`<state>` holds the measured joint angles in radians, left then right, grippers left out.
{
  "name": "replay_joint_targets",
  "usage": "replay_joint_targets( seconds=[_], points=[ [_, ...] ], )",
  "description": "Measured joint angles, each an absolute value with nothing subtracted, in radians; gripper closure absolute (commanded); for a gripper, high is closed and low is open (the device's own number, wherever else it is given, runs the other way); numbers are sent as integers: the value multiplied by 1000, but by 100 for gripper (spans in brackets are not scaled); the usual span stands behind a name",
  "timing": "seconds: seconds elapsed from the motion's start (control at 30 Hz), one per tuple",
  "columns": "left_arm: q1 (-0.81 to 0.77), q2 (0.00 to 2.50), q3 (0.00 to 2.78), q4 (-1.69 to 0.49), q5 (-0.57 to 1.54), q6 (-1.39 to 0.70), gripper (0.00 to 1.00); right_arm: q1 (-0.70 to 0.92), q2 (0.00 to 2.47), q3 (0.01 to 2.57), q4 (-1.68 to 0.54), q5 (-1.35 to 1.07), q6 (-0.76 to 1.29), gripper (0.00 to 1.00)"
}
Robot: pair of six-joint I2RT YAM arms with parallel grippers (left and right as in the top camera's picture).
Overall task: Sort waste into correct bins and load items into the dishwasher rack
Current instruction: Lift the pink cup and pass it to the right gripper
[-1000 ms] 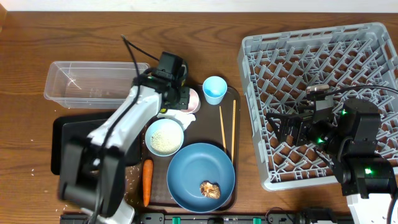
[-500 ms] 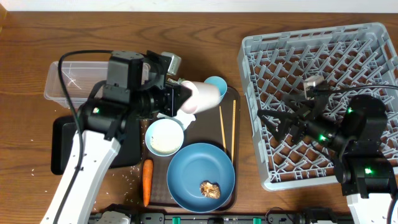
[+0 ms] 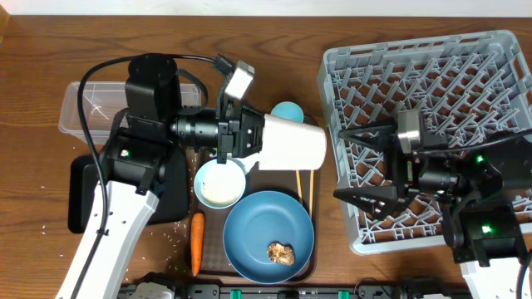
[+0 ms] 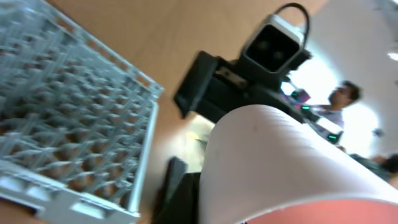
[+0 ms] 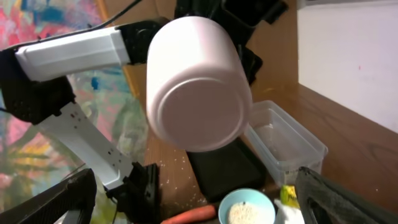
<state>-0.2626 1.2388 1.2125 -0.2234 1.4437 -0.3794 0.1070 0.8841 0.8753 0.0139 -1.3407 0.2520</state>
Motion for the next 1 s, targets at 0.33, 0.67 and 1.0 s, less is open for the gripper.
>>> replay_joint_targets(
  seconds=[0.33,0.67,1.0],
  points=[
    [-298,1239,1213,-219,1498,-446,94,270,987,875,238,-1259,285,5],
    [-298,1239,1213,-220,1494,-448,94,367,1027,875,399,-1244,344,19],
    [-299,1238,1213,-219,1456,-418,94,379,1028,875,495,-1174,524,27]
  ],
)
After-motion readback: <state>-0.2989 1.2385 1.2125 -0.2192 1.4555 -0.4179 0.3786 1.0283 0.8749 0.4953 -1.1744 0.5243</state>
